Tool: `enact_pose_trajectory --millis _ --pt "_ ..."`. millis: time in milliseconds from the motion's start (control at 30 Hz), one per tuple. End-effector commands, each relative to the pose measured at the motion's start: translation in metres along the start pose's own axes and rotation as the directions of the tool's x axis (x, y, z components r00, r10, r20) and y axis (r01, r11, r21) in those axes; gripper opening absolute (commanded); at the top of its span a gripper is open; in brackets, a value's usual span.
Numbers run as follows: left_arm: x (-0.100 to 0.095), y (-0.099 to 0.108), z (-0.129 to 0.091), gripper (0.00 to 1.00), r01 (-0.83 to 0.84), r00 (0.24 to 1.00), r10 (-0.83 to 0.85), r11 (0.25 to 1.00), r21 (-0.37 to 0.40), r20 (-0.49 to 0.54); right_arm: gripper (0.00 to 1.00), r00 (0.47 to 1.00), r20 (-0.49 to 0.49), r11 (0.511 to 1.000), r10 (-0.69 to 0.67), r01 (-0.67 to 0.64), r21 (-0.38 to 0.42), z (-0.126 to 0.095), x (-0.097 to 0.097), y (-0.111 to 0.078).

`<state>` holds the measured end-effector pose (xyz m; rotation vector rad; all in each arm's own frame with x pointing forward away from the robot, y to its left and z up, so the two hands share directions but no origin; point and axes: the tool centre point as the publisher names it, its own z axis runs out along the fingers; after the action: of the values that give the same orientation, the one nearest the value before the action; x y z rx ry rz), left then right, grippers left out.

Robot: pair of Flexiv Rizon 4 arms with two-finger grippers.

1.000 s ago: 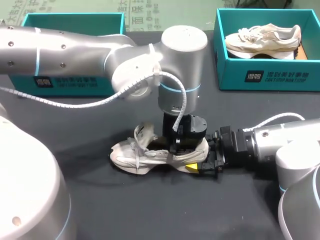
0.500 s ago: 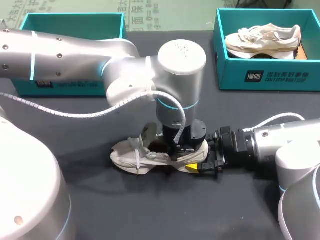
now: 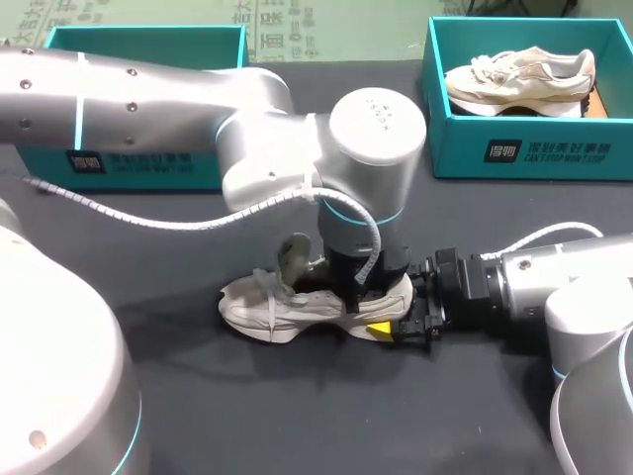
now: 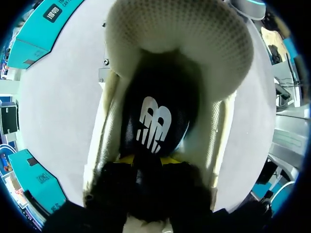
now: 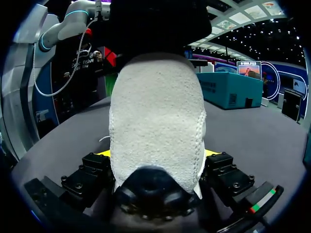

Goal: Take the shoe out of the shoebox, open the shoe tongue, remove and reinsert the insole, then place the shoe into the shoebox

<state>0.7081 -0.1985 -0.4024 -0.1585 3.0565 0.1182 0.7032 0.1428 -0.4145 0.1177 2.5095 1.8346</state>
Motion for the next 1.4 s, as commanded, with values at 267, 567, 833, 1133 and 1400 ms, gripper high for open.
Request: enact_pose_trajectory --millis 267,567,833,1133,1400 --pt "-0.013 0.006 0.025 0.00 -0.017 0.995 0.018 1.000 0.017 -0.097 0.00 1.000 -0.001 1.000 0.000 0.000 0.005 0.001 0.003 -0.001" --pt "-0.014 0.022 0.006 0.00 -0.094 0.942 0.126 0.989 0.115 -0.312 0.00 1.000 -0.001 1.000 0.000 0.000 0.005 0.001 0.003 -0.001" --pt "-0.017 0.029 -0.007 0.00 -0.130 0.887 0.210 0.968 0.214 -0.411 0.00 1.000 -0.001 1.000 0.000 0.000 0.005 0.001 0.003 -0.001" --pt "-0.011 0.029 -0.023 0.00 -0.146 0.872 0.259 0.948 0.283 -0.416 0.00 1.000 -0.001 1.000 0.000 0.000 0.005 0.001 0.003 -0.001" --pt "-0.001 0.027 -0.043 0.00 -0.150 0.891 0.278 0.926 0.346 -0.360 0.00 1.000 -0.001 1.000 0.000 0.000 0.005 0.001 0.003 -0.001"
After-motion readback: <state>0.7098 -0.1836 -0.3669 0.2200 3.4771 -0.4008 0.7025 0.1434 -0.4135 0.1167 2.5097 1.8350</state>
